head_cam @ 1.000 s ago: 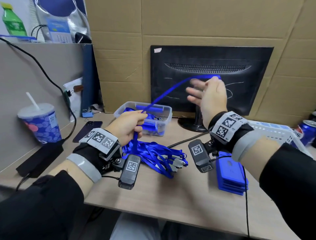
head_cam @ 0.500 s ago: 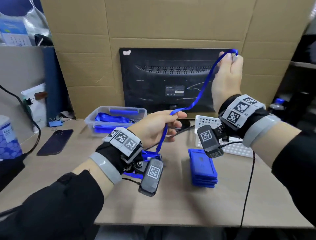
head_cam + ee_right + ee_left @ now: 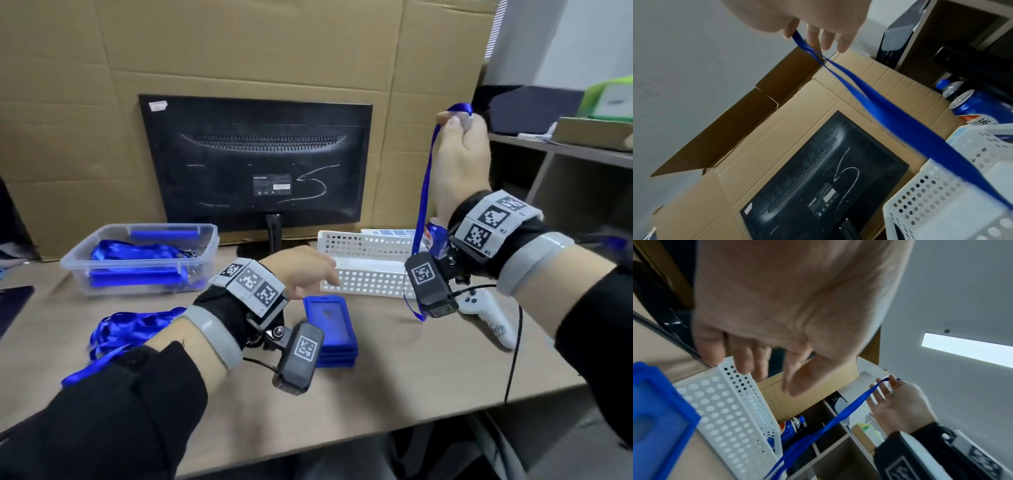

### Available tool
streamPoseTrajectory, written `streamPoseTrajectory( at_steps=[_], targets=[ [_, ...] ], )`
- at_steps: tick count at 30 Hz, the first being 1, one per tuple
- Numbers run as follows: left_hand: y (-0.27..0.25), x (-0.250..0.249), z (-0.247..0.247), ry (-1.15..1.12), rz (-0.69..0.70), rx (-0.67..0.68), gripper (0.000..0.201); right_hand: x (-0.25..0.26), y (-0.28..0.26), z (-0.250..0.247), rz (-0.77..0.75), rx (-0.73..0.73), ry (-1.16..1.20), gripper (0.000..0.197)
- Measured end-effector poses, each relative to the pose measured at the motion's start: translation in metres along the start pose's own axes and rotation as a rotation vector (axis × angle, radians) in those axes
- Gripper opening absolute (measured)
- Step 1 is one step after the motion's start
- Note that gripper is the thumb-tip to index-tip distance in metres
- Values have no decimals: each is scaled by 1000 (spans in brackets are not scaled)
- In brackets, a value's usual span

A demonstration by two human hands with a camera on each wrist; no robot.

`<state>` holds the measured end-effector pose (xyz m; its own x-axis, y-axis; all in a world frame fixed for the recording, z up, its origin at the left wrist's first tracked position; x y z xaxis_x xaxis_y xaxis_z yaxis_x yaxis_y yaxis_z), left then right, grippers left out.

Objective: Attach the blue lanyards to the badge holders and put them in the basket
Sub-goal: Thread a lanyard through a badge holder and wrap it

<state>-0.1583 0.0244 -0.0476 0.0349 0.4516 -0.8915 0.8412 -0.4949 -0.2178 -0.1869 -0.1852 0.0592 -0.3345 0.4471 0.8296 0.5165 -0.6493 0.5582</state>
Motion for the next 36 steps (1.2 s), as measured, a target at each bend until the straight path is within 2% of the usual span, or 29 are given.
streamPoseTrajectory(
  at_steps=[2, 3, 6, 8, 9, 11, 12, 14, 16, 23, 25, 28, 30, 33, 36],
  targets=[
    [7, 20, -1, 58, -112, -39, 32, -8, 0, 3, 56, 114, -85, 29],
    [9, 30, -1, 77, -169, -47, 36, -11, -2, 6, 87, 179, -141, 35],
    [15, 53, 1, 77, -280, -50, 60, -18, -13, 18, 247, 338, -264, 58],
    [19, 61, 0, 72, -321, -12, 70, -23, -18, 26, 343, 369, -282, 64],
    [20, 62, -2, 63, -337, 17, 63, -26, -20, 29, 370, 369, -288, 64],
    [20, 61, -6, -27, -387, 44, 29, -34, -20, 36, 369, 374, -283, 59],
    [20, 62, -8, -61, -410, 45, 21, -37, -21, 38, 358, 368, -283, 54],
    [21, 64, -9, -129, -436, 47, 17, -41, -22, 43, 343, 369, -267, 38],
    [22, 65, -11, -174, -447, 47, 19, -45, -21, 48, 344, 373, -222, 30],
    [19, 63, -19, -160, -413, 27, 18, -59, -25, 65, 288, 428, -139, 31],
    [18, 62, -22, -141, -392, 15, 19, -60, -27, 67, 288, 460, -132, 22],
    [16, 60, -31, -102, -352, -9, 17, -61, -27, 67, 294, 486, -105, 33],
    [14, 55, -41, -116, -306, -35, 14, -59, -29, 66, 278, 538, -117, 29],
    [11, 41, -56, -197, -193, -84, 21, -58, -35, 70, 222, 593, -173, 28],
    [9, 24, -66, -224, -55, -186, 19, -58, -40, 80, 228, 623, -163, 28]
  ],
)
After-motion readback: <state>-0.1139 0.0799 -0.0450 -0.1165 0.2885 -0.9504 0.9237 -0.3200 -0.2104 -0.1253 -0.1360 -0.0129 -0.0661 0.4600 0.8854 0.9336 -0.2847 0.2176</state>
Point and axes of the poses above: each hand's wrist, its own y-axis towards the middle knuckle, its own z-axis out of the palm, x = y × z, the point moved 1 cm from there along y, towards the middle knuckle, and after that the axes turned 6 degrees about z, right-handed, at the moved point
